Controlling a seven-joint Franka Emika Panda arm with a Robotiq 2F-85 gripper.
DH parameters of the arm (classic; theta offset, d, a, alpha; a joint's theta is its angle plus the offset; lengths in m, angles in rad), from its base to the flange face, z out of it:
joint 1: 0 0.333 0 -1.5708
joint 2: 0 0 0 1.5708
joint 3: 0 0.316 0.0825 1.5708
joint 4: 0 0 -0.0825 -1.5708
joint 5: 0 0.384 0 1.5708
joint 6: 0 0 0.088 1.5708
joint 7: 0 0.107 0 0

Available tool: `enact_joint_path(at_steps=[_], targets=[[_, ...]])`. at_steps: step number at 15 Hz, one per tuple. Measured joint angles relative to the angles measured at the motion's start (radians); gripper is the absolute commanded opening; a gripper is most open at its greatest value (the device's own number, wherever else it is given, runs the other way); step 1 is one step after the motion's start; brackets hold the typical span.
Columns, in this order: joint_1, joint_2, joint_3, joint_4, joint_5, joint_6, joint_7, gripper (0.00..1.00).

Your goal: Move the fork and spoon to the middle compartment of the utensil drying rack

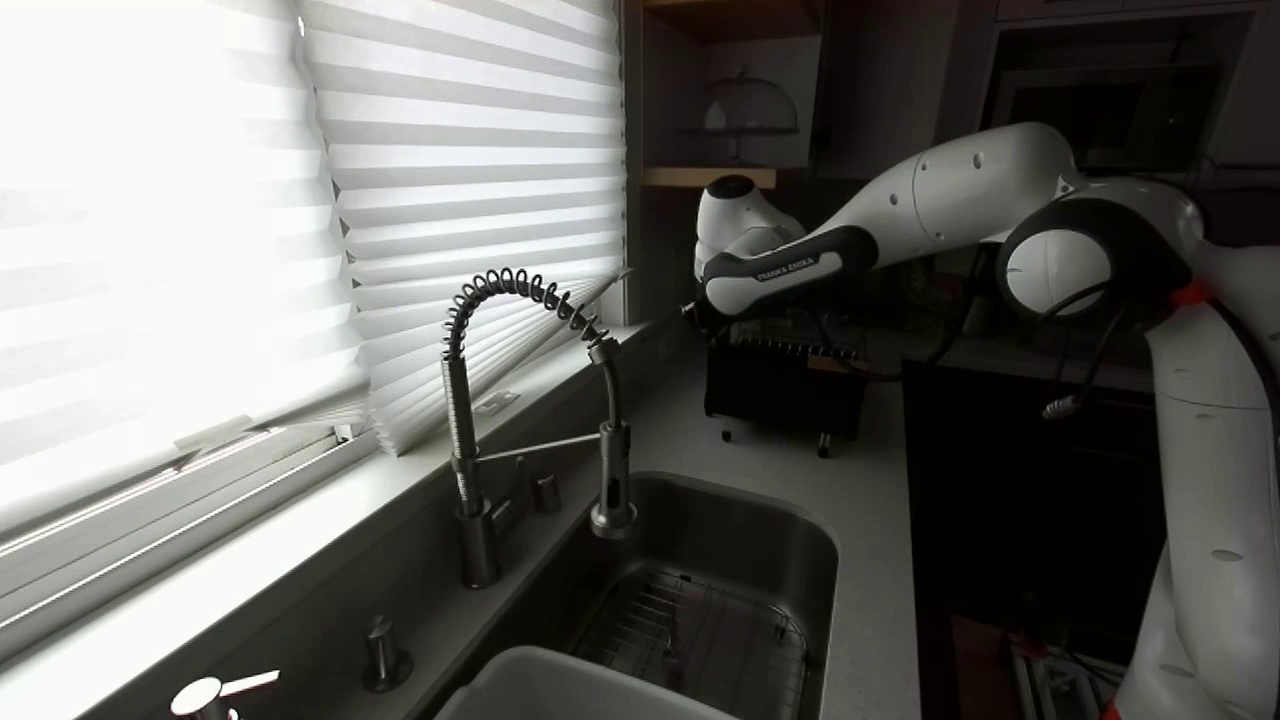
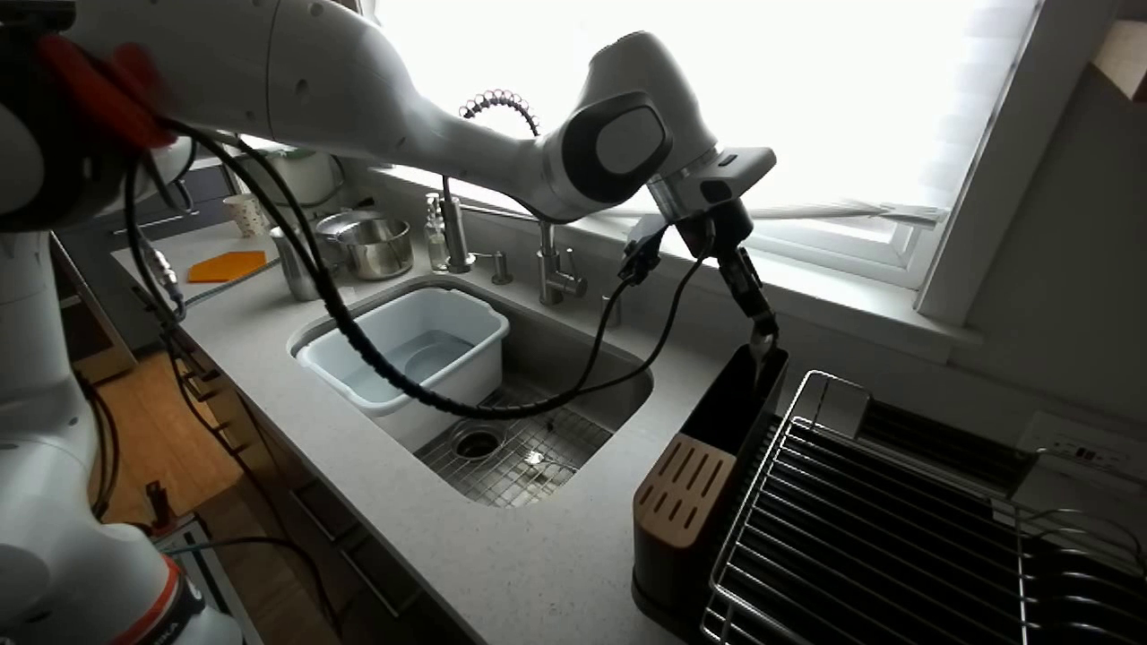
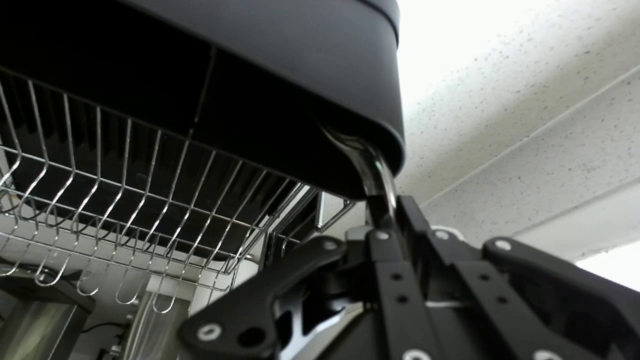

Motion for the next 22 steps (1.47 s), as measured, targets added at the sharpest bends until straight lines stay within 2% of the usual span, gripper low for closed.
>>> enact_joint_path(at_steps=[16,22], targets=[[0.006,-0.169,0.000,-0.005,0.030,-0.007,-0.011,0.02],[-0.001,-0.248,0.000,-0.057,0.067,-0.007,-0.017,0.02]])
